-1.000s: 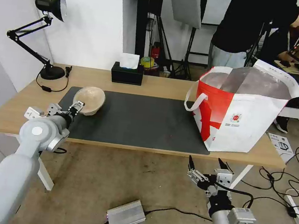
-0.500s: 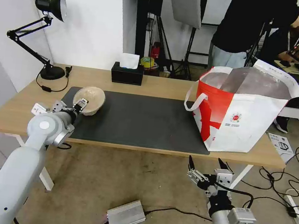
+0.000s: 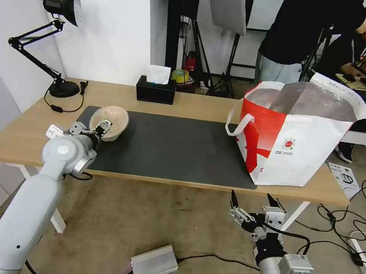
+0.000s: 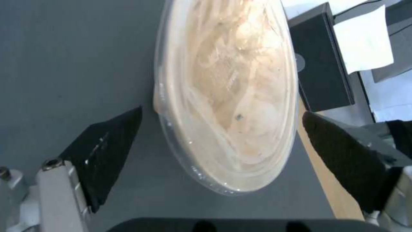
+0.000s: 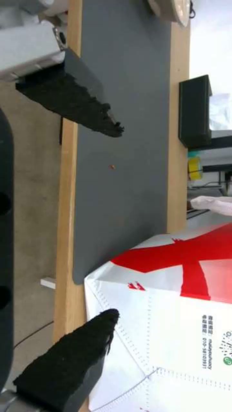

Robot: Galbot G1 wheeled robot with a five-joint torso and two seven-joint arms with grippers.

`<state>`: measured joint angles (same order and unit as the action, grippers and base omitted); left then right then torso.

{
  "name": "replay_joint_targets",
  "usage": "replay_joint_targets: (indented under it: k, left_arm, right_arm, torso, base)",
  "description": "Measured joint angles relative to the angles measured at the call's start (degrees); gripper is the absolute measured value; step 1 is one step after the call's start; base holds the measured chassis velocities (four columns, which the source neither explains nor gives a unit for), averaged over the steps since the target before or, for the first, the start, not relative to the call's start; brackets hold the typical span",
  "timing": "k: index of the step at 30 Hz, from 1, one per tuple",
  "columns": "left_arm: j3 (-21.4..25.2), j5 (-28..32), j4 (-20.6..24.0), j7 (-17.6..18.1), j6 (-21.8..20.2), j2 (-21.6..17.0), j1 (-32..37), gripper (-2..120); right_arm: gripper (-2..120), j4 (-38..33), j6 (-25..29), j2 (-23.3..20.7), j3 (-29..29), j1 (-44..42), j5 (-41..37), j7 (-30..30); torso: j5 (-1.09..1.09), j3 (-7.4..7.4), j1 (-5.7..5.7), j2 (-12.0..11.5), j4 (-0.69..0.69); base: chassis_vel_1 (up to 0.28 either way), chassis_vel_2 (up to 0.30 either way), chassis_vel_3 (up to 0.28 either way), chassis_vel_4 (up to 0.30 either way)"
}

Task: Pick up the trash from the table and place it into the takeout bag.

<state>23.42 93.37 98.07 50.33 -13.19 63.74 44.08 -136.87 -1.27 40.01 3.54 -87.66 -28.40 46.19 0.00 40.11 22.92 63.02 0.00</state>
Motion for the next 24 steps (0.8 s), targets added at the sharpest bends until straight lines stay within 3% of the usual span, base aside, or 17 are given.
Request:
replay_joint_targets:
  k: [8, 12, 24]
  left_arm:
    - [-1.29, -0.88, -1.48, -0.11, 0.07, 0.68, -1.22, 99]
    - [-1.60, -0.95, -1.86, -0.26, 0.10, 0.82, -1.59, 90]
    - [-2.87, -2.24, -3.79, -1.29, 0.48, 2.23, -3.02, 43]
  right_arm:
    - [100, 0.00, 0.00, 0.00, 0.00, 0.00, 0.00, 0.00]
    - [100, 0.00, 0.00, 0.00, 0.00, 0.00, 0.00, 0.00]
    - [100, 0.00, 0.00, 0.00, 0.00, 0.00, 0.00, 0.00]
  torso:
    - [0.00, -0.01, 0.00, 0.00, 0.00]
    - [0.00, -0.01, 0.00, 0.00, 0.00]
    - [0.00, -0.01, 0.00, 0.00, 0.00]
  base:
    - [0.000, 0.000, 0.000, 0.000]
    - [0.000, 0.000, 0.000, 0.000]
    - [0.000, 0.000, 0.000, 0.000]
